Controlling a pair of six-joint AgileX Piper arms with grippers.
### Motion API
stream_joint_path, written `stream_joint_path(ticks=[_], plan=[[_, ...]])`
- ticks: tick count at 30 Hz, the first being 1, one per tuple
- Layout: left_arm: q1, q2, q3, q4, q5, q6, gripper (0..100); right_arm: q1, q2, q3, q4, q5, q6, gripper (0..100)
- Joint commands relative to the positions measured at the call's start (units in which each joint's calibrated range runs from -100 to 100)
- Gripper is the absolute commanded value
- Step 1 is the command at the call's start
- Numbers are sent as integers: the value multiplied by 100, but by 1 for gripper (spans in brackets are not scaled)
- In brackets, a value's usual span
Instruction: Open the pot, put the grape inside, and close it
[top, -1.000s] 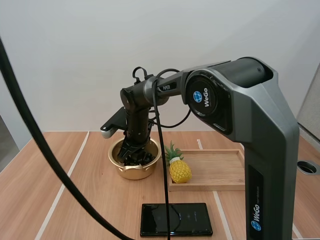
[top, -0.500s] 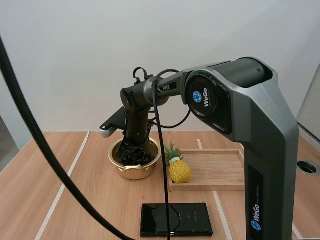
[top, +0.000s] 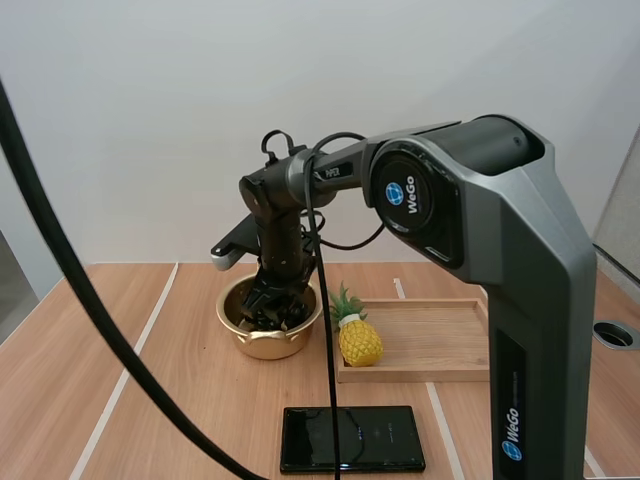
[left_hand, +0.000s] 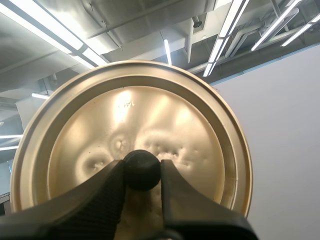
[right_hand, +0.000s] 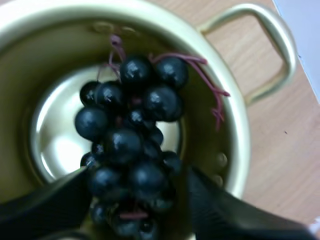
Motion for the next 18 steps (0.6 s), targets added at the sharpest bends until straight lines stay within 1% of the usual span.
stream_joint_path(ticks=[1, 7, 11, 14, 18], plan=[[10, 1, -7, 0, -38, -24, 0, -6, -41, -125, -85, 131, 40, 100], [10, 1, -7, 0, -1, -24, 0, -6, -196, -195, 156, -27, 40, 100], [10, 1, -7, 0, -1, -24, 0, -6, -342, -278, 156, -141, 40, 100], [10, 1, -7, 0, -1, -24, 0, -6, -463, -488, 107, -102, 40, 100], [10, 1, -7, 0, -1, -24, 0, -6, -826, -730, -185, -125, 40, 100]])
